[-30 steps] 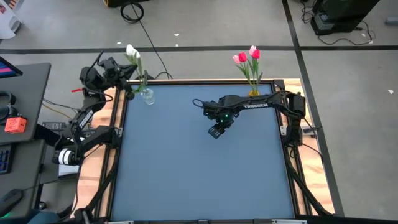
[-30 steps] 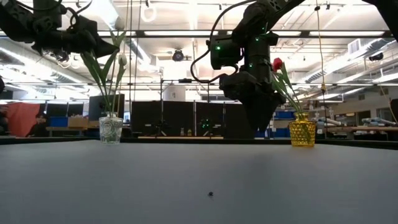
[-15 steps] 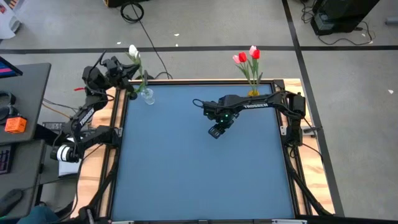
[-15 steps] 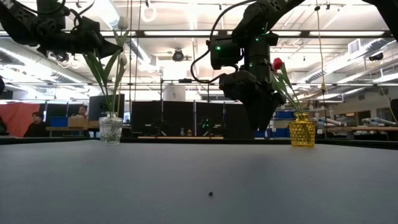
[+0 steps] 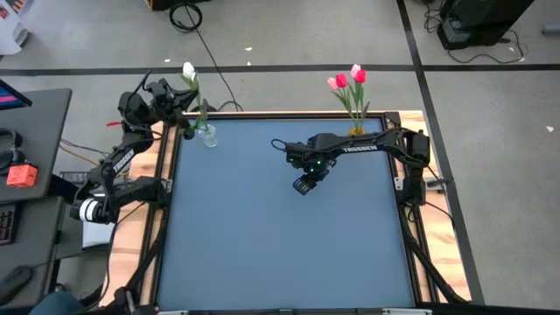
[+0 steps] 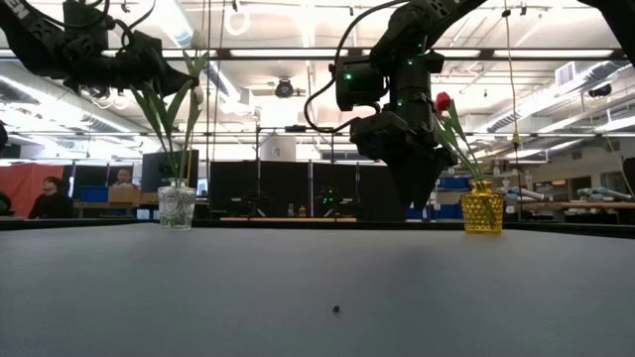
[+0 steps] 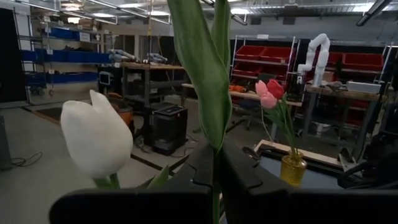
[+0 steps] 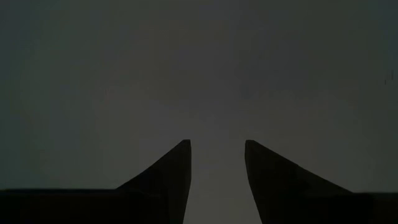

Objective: Sort flowers into vase by color
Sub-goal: Put the white flower into the transparent vase

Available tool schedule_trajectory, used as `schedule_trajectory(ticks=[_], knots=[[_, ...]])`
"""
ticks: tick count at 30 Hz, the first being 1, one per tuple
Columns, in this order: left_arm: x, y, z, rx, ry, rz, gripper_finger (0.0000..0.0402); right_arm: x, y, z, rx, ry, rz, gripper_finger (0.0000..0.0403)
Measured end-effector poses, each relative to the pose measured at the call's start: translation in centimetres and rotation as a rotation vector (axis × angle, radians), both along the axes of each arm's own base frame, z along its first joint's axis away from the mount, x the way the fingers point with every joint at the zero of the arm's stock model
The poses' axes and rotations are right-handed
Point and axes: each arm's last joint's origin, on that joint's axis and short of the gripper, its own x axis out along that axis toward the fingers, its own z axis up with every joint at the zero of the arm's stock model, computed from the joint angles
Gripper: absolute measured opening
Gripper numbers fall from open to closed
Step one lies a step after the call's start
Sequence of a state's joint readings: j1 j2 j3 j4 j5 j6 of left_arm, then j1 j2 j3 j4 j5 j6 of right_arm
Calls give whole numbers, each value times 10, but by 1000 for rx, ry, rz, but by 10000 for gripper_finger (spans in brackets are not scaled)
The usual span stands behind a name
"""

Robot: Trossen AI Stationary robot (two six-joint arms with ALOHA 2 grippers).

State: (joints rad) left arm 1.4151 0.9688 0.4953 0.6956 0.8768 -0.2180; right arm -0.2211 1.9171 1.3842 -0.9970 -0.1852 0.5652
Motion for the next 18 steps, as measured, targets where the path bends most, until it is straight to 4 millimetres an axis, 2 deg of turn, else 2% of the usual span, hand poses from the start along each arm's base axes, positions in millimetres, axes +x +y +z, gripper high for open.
schedule_trajectory(ticks=[5,13,18], knots=[[0,0,-2,-25,4,1,32,0,0,0,0,0,1,160],[0,1,-3,-35,1,34,120,0,1,0,5,-1,2,160],[-1,-1,-1,5,14,33,154,0,1,0,16,-3,3,160]])
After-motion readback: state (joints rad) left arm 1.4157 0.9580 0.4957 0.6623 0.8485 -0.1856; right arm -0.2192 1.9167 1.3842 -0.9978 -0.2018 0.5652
